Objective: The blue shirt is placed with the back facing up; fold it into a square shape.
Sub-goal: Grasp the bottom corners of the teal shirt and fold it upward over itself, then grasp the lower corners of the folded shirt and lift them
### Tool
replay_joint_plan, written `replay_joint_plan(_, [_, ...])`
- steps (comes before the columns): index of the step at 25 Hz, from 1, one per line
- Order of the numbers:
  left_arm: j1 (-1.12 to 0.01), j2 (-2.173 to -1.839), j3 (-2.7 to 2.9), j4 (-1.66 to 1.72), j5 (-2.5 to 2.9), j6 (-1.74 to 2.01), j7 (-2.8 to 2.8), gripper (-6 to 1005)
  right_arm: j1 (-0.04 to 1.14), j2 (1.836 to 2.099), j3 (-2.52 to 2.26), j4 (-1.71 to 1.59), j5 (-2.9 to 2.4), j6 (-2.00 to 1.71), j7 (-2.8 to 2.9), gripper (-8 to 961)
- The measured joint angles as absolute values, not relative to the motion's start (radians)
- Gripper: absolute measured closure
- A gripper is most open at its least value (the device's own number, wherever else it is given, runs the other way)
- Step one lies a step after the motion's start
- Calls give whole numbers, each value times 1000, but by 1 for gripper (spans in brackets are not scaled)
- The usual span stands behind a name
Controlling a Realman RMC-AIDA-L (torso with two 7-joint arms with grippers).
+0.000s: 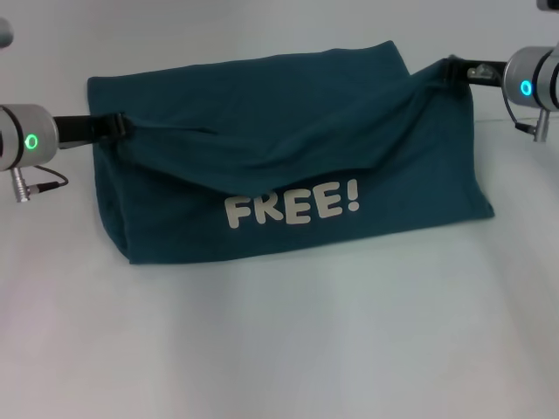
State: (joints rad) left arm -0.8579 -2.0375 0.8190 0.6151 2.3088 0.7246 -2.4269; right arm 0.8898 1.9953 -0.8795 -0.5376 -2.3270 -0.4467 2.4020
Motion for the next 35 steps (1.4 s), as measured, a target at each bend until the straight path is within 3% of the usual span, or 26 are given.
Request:
replay_joint_plan(21, [-868,-2044,825,593,2318,691,-2407,882,893,1994,-901,-521,-2340,-427,2388,866])
replay_joint_plan(30, [-863,-2031,818,578,2320,692,-2471,851,889,1983,-910,-518,-2366,-449,2395,855])
replay_joint_plan(35, [-854,-2025,816,581,2312,697,-2484,765,881,1969,-902,-518,-2362,-471,2407,634])
